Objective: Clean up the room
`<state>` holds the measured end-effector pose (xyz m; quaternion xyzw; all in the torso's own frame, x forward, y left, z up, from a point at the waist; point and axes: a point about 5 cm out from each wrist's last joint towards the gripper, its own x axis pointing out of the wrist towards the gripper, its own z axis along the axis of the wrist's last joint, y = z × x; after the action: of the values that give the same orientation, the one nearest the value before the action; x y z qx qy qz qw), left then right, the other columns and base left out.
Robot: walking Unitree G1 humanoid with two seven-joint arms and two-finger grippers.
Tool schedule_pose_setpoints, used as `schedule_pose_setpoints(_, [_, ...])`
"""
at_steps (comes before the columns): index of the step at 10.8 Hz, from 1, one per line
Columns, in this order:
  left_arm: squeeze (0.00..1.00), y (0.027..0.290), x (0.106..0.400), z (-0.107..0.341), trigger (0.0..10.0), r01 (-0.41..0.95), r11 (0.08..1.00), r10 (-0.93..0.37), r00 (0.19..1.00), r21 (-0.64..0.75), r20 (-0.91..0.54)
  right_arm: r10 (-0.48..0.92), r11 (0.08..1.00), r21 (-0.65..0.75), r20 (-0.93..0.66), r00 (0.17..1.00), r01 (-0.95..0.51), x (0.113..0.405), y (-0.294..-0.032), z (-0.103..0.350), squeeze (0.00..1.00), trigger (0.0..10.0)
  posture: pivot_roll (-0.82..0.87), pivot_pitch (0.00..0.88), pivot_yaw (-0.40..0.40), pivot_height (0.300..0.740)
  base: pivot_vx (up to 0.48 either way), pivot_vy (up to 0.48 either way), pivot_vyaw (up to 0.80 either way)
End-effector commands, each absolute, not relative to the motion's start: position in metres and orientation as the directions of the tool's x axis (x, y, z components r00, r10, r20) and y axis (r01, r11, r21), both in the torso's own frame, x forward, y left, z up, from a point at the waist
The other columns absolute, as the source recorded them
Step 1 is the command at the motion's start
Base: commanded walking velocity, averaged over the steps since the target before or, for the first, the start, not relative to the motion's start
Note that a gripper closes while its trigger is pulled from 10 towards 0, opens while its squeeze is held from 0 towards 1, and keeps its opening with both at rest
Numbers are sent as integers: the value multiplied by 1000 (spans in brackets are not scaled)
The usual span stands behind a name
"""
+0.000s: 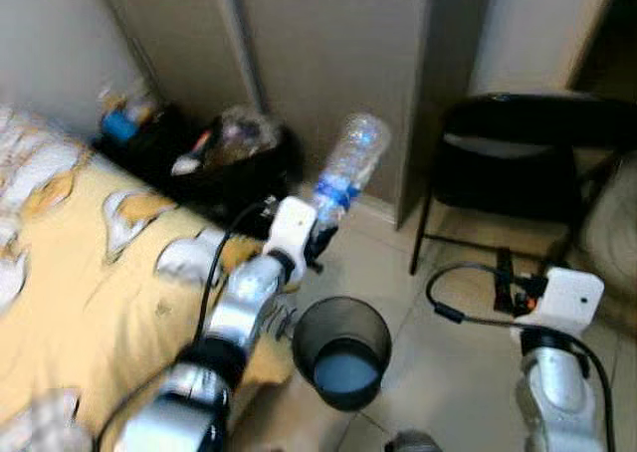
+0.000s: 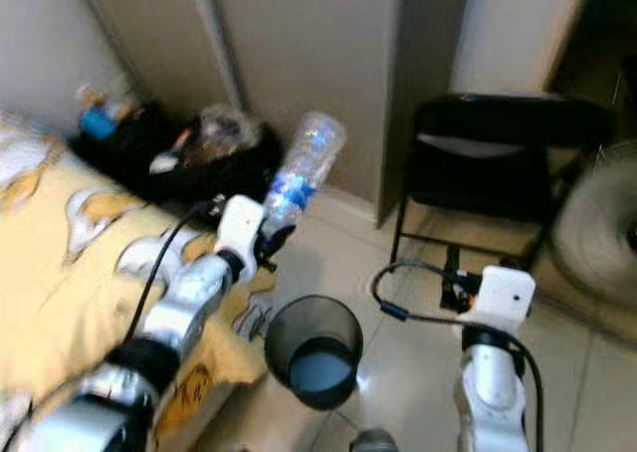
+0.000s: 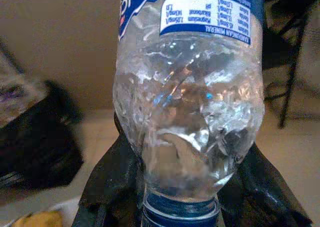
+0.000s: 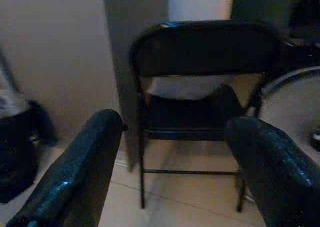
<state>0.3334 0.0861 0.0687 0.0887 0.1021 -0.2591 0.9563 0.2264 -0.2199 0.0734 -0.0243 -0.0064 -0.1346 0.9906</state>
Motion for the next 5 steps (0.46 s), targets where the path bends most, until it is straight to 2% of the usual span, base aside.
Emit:
schedule_pose_setpoints(1, [0,97,333,56,10000,500,851,-433,840,158,-326,-248,968,-39,10,969,248,224,-212,73,0,10000,-234,0,123,723,0,0,0])
schedule_pose_setpoints(3, [0,80,329,40,10000,549,816,-418,777,182,-471,-265,964,-35,-15,964,265,208,-209,71,0,10000,-267,26,133,723,0,0,0])
schedule_pose_setpoints(5, [0,55,322,35,10000,627,754,-463,721,199,-516,-304,952,-53,-29,952,302,184,-208,72,0,10000,-325,86,164,723,0,0,0])
